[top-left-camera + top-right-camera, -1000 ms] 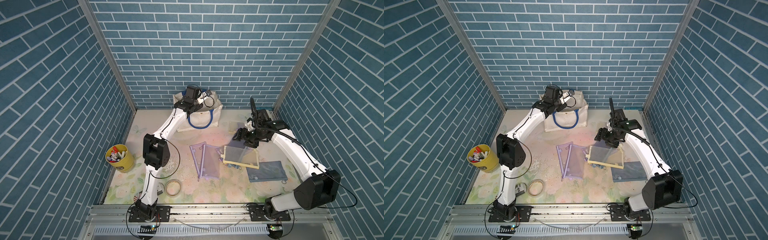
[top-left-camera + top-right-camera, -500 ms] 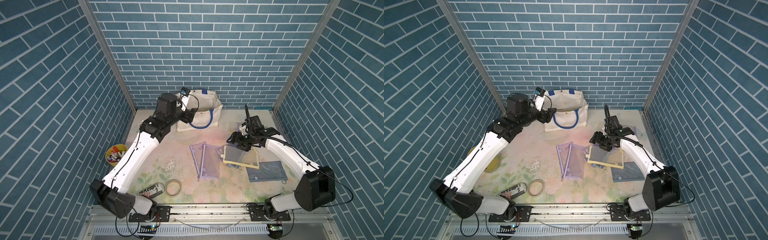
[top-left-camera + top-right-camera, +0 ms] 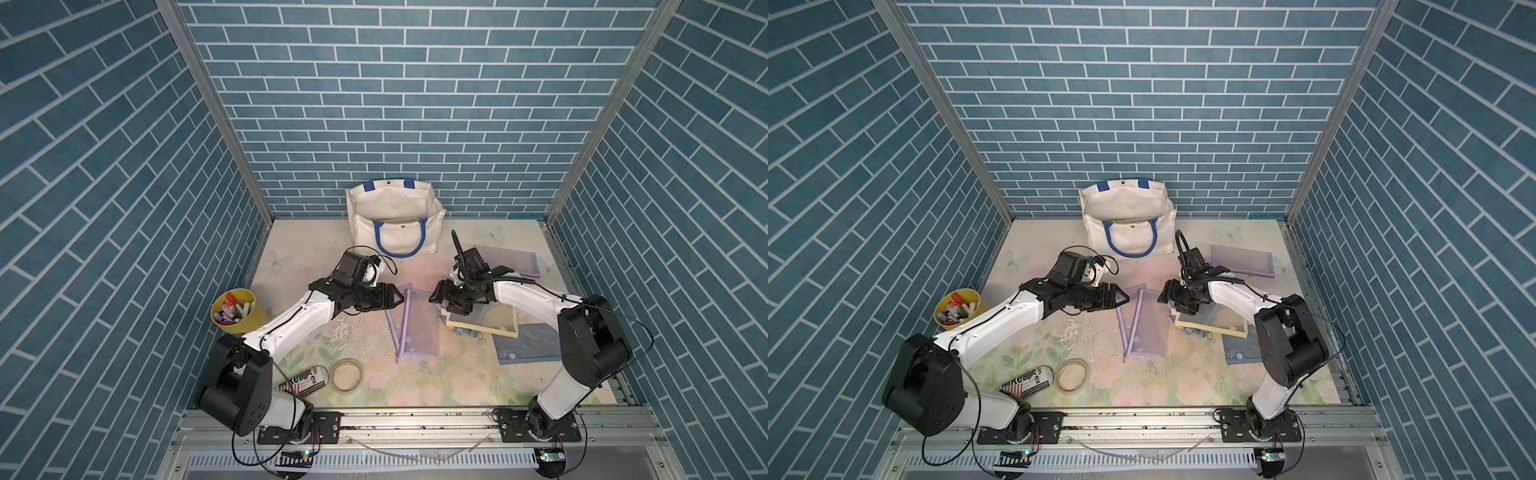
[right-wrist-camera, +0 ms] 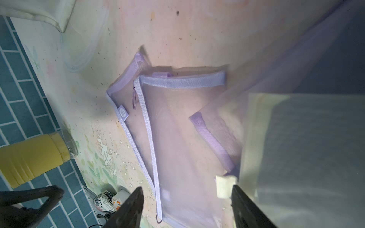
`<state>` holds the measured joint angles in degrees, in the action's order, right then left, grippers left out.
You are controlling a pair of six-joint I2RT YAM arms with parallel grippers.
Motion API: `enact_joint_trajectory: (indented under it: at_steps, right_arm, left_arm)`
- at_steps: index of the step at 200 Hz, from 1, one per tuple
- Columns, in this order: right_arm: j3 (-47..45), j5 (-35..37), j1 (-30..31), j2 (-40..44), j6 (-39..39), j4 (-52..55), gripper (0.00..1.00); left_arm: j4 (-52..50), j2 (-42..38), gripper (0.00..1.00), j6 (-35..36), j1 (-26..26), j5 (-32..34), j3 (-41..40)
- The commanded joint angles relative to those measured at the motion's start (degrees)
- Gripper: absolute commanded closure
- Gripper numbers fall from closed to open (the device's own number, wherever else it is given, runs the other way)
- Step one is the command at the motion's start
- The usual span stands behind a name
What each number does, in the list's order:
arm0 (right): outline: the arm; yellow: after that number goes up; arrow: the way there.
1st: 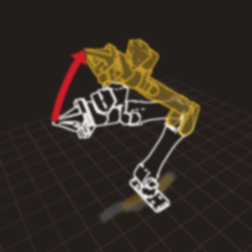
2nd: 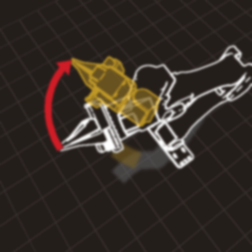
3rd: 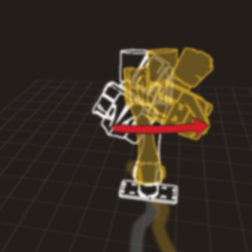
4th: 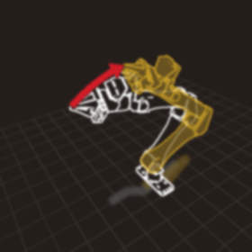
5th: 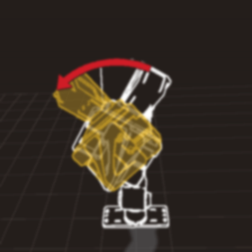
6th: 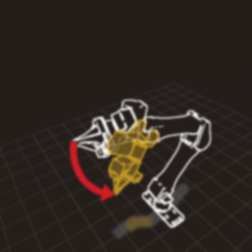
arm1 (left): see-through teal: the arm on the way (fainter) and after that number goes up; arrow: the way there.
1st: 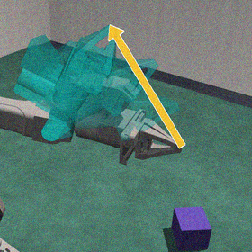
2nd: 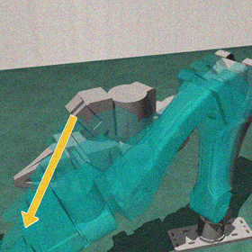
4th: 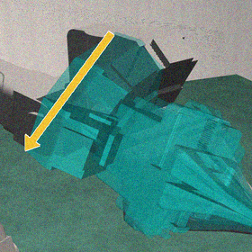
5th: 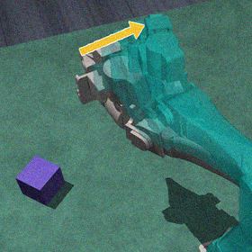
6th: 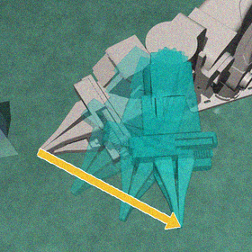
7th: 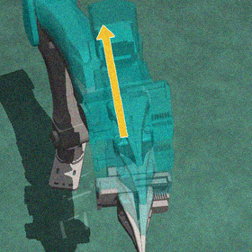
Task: Put the pencil pouch into the canvas bag
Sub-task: Pick up the pencil pouch.
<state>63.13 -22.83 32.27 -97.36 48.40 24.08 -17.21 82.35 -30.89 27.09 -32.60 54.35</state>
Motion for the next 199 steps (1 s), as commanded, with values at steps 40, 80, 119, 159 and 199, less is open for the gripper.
enact_joint_trajectory:
  at_steps: [40, 80, 119, 159, 199]
  right_arm:
    - [-2.7, 1.8, 0.7, -4.5, 5.1, -7.7, 0.32]
    - [-2.4, 2.3, 0.6, -6.7, 3.2, -2.3, 0.34]
    - [-3.1, 1.7, 0.6, -7.6, 2.8, -1.8, 0.35]
    - [-4.0, 0.5, 0.7, -8.2, 2.5, -2.5, 0.35]
    - [-4.6, -1.3, 0.6, -9.1, 2.3, -3.8, 0.37]
  left_arm:
    - [11.6, 8.8, 0.31, -4.0, 0.6, -3.7, -3.3]
    - [13.8, 13.5, 0.32, -4.2, 2.6, -2.9, -4.0]
    - [16.7, 16.2, 0.32, -5.7, 4.8, -1.7, -5.4]
    - [19.2, 19.0, 0.34, -7.5, 6.1, -0.8, -5.7]
    - [23.4, 21.3, 0.37, -10.2, 7.5, -0.4, -5.5]
